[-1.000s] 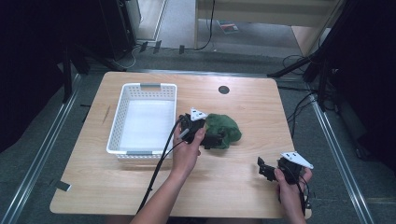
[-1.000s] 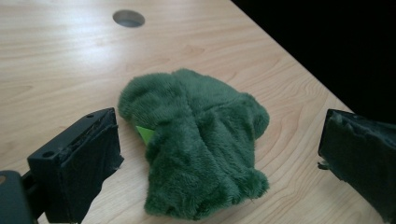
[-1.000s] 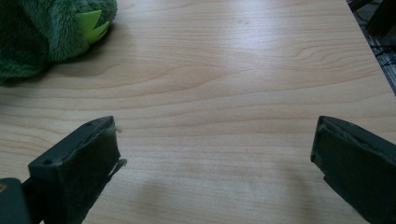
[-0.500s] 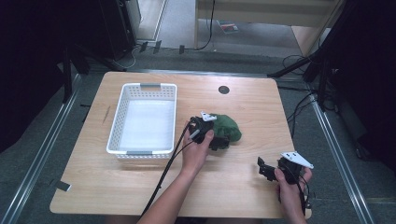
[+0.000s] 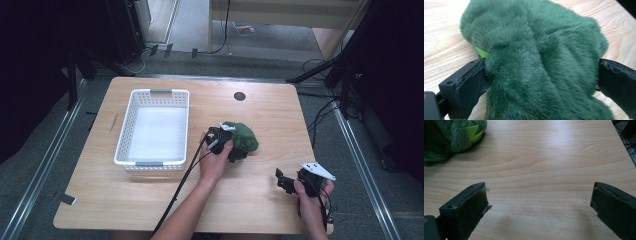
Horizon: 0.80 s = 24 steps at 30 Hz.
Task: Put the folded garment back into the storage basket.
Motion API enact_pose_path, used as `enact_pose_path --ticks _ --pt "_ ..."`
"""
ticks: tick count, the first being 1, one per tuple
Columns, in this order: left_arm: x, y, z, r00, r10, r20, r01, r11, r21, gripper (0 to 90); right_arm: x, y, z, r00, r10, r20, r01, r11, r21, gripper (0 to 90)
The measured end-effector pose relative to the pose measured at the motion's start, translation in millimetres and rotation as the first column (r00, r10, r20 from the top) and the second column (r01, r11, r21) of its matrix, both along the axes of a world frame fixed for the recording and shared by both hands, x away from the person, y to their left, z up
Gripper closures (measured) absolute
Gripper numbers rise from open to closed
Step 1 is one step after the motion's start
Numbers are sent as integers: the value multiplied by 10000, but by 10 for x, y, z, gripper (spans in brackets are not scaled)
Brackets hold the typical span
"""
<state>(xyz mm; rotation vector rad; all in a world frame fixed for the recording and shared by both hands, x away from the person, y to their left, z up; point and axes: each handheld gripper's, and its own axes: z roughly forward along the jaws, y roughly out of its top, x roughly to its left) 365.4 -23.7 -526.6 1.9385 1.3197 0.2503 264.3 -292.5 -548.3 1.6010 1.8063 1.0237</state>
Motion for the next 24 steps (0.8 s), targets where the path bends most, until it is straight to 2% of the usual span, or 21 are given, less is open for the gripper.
enact_pose_path --ticks 10,14,16,22,24 --pt "21 -50 -82 9996 111 -270 -106 9997 213 0 3 1 -1 10000 -8 -20 8 10000 7 13" --pt "33 -71 -106 9984 246 -499 -229 9992 337 0 2 2 -1 10000 -16 -30 16 10000 6 13" --pt "28 -82 -105 9987 256 -452 -238 9990 390 0 3 1 -1 10000 -14 -24 14 10000 -2 13" --pt "23 -119 -106 9988 222 -444 -184 9962 846 4 4 0 -1 10000 2 -41 -2 10000 -13 13" --pt "19 -144 -104 9993 122 -364 -77 9926 1210 10 5 2 -1 10000 -19 -42 19 10000 -2 13"
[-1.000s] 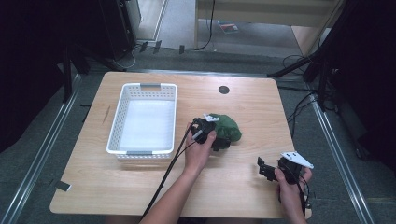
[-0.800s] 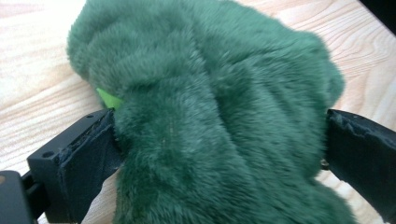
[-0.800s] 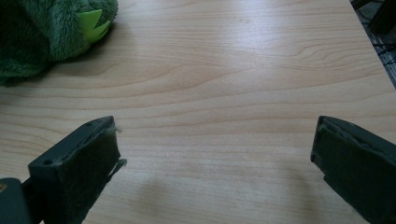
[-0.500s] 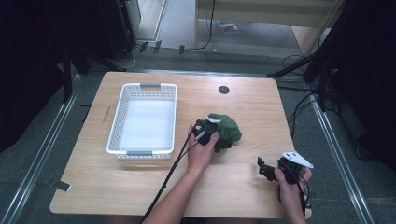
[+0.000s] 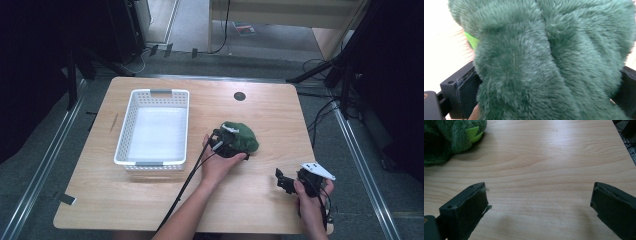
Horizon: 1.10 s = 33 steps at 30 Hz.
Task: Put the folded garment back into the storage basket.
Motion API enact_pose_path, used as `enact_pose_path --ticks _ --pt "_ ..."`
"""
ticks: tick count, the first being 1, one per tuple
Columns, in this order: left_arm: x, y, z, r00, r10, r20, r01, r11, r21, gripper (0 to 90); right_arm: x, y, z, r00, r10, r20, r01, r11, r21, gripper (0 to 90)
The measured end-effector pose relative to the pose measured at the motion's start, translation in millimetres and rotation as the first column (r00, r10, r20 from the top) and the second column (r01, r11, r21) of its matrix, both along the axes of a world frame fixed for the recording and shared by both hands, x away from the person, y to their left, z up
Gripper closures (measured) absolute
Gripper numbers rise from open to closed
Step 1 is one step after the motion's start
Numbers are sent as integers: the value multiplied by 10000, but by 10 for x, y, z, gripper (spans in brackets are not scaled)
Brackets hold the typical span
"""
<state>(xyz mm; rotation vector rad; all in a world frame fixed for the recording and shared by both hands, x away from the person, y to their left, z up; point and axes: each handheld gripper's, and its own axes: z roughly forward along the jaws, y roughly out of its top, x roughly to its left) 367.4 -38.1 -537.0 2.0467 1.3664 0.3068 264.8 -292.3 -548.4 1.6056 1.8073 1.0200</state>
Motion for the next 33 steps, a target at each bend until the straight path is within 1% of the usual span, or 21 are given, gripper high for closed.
enact_pose_path --ticks 1,3,4,5,6,8,9,10,11,14,17,18,20,21,23,24,25,26,31,32,33 --pt "0 0 0 10000 0 0 0 10000 0 34 0 0 0 10000 0 0 0 10000 0 13" --pt "-20 -8 10 9998 -118 182 112 9994 316 84 -1 -1 0 10000 -1 1 1 10000 -15 13" --pt "-25 -7 13 9996 -158 230 150 9993 334 127 -1 -1 0 10000 15 10 -15 10000 -35 13" --pt "-25 -6 16 9997 -144 220 138 9994 304 152 -1 0 0 10000 9 11 -9 10000 -40 13" --pt "-25 -3 21 9997 -143 215 137 9995 296 158 -1 1 0 10000 4 9 -3 10000 -42 13" --pt "-31 5 37 9994 -138 309 133 9998 162 204 0 0 0 10000 6 9 -6 10000 -37 13" --pt "-31 5 37 9994 -138 309 133 9998 162 234 0 0 0 10000 6 9 -6 10000 -37 13" --pt "-40 17 69 9989 -120 463 119 9999 25 266 -1 -1 0 10000 10 5 -10 10000 -25 13" --pt "-43 23 83 9986 -151 505 154 9999 -51 290 -1 -1 0 10000 3 4 -3 10000 -14 13" --pt "-52 46 135 9979 -181 620 200 9993 -303 334 1 -3 0 10000 17 2 -17 10000 -2 13" --pt "-57 58 158 9978 -223 623 249 9988 -412 341 3 -3 0 10000 26 23 -26 10000 -2 13" --pt "-65 72 183 9972 -232 712 267 9984 -494 346 3 -3 0 10000 24 31 -24 10000 -4 13" --pt "-69 82 202 9967 -252 767 293 9982 -529 350 2 -4 0 10000 15 18 -15 10000 3 13" --pt "-81 106 257 9959 -167 887 232 9970 -732 352 3 -4 0 10000 15 21 -15 10000 -8 13" --pt "-89 141 319 9947 -117 1017 208 9958 -895 355 3 -1 0 10000 13 20 -13 10000 -17 13" --pt "-95 157 351 9939 -64 1100 171 9952 -962 356 2 -1 0 10000 17 25 -17 10000 -26 13" --pt "-95 157 351 9939 -64 1100 171 9952 -962 357 2 -1 0 10000 17 25 -17 10000 -26 13" --pt "-104 191 406 9926 -54 1211 185 9941 -1071 357 2 -2 0 10000 15 28 -15 10000 -23 13" --pt "-153 289 578 9881 -7 1537 212 9911 -1316 357 1 1 1 10000 1 28 -1 10000 -40 13" --pt "-153 289 578 9881 -7 1537 212 9911 -1316 358 2 1 0 10000 4 26 -4 10000 -43 13" --pt "-164 326 632 9863 39 1651 197 9897 -1415 358 3 1 0 10000 10 25 -10 10000 -44 13"
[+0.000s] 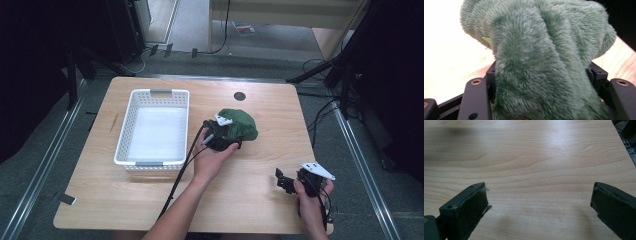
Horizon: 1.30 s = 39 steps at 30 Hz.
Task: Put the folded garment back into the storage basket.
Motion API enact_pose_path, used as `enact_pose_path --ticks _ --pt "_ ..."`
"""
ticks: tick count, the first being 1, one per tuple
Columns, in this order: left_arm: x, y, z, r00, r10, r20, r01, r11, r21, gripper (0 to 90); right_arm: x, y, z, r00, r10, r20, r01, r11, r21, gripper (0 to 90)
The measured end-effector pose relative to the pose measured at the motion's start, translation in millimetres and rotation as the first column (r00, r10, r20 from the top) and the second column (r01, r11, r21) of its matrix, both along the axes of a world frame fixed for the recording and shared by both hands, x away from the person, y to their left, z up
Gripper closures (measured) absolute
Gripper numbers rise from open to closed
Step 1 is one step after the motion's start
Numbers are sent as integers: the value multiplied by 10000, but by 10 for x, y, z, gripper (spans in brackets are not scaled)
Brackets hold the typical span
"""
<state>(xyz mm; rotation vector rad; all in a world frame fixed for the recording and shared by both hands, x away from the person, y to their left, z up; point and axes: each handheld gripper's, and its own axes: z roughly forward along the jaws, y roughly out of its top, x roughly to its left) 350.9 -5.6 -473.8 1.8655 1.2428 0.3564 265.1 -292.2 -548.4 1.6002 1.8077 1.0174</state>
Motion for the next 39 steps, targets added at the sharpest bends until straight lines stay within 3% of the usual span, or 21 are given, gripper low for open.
enact_pose_path --ticks 11,23,39 --pt "-57 238 263 9980 282 562 -265 9992 -295 360 1 1 0 10000 -4 2 4 10000 -3 13" --pt "-95 504 455 9928 744 944 -683 9954 -667 360 1 4 0 10000 -6 20 6 10000 -23 13" --pt "-134 937 564 9818 1482 1190 -1381 9864 -886 360 -1 8 2 10000 -25 2 25 10000 -46 13"
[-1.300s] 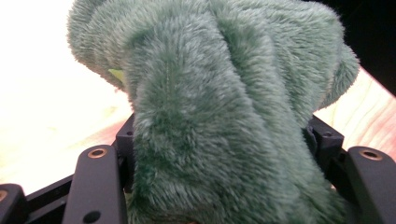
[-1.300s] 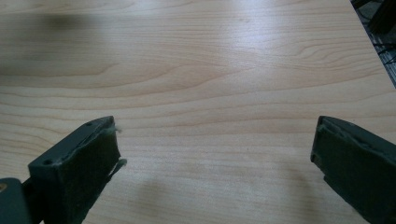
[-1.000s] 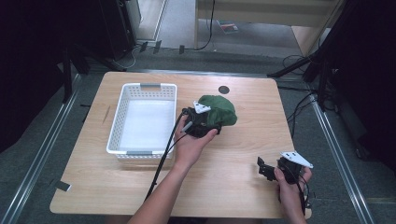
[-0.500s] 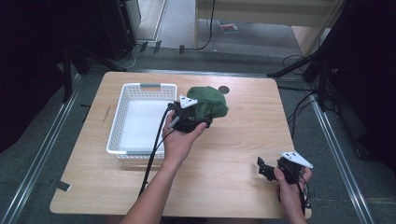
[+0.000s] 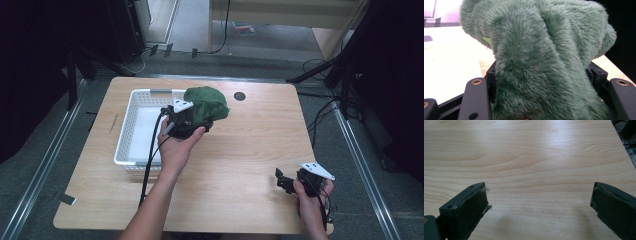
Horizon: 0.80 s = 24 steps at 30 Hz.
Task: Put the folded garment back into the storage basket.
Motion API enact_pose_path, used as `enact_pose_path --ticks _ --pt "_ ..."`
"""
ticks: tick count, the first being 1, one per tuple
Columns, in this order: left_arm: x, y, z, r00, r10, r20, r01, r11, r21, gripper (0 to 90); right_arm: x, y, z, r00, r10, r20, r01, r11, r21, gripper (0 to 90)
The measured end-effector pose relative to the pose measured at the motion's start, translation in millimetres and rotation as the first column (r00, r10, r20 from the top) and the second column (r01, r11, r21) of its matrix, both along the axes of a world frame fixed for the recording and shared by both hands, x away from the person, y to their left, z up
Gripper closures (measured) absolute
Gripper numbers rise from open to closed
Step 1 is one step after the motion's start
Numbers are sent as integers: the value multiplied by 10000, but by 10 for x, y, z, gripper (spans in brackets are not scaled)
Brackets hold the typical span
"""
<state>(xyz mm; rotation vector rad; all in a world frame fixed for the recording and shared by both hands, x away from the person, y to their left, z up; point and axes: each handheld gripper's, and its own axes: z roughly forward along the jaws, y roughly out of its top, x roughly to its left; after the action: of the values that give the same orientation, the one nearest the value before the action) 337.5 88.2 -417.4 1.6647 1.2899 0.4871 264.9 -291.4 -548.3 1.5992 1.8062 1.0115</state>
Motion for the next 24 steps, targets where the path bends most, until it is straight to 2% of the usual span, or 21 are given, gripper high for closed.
enact_pose_path --ticks 2,13,14,20,22,24 --pt "-3 99 0 9999 165 -5 -165 9999 -28 360 2 0 -1 10000 12 -4 -12 10000 -25 13" --pt "-21 391 18 9973 734 23 -734 9973 -55 360 2 -1 -1 10000 20 13 -20 10000 -42 13" --pt "-19 463 17 9962 870 16 -870 9962 -16 360 2 -1 -1 10000 18 11 -18 10000 -37 13" --pt "-10 596 -12 9925 1219 -14 -1219 9925 -45 360 2 0 -1 10000 4 0 -4 10000 -33 13" --pt "6 694 -41 9897 1426 -84 -1425 9897 98 359 1 1 -1 10000 6 2 -6 10000 -44 13" --pt "10 717 -48 9891 1467 -133 -1466 9892 85 359 1 1 -1 10000 3 1 -3 10000 -48 13"
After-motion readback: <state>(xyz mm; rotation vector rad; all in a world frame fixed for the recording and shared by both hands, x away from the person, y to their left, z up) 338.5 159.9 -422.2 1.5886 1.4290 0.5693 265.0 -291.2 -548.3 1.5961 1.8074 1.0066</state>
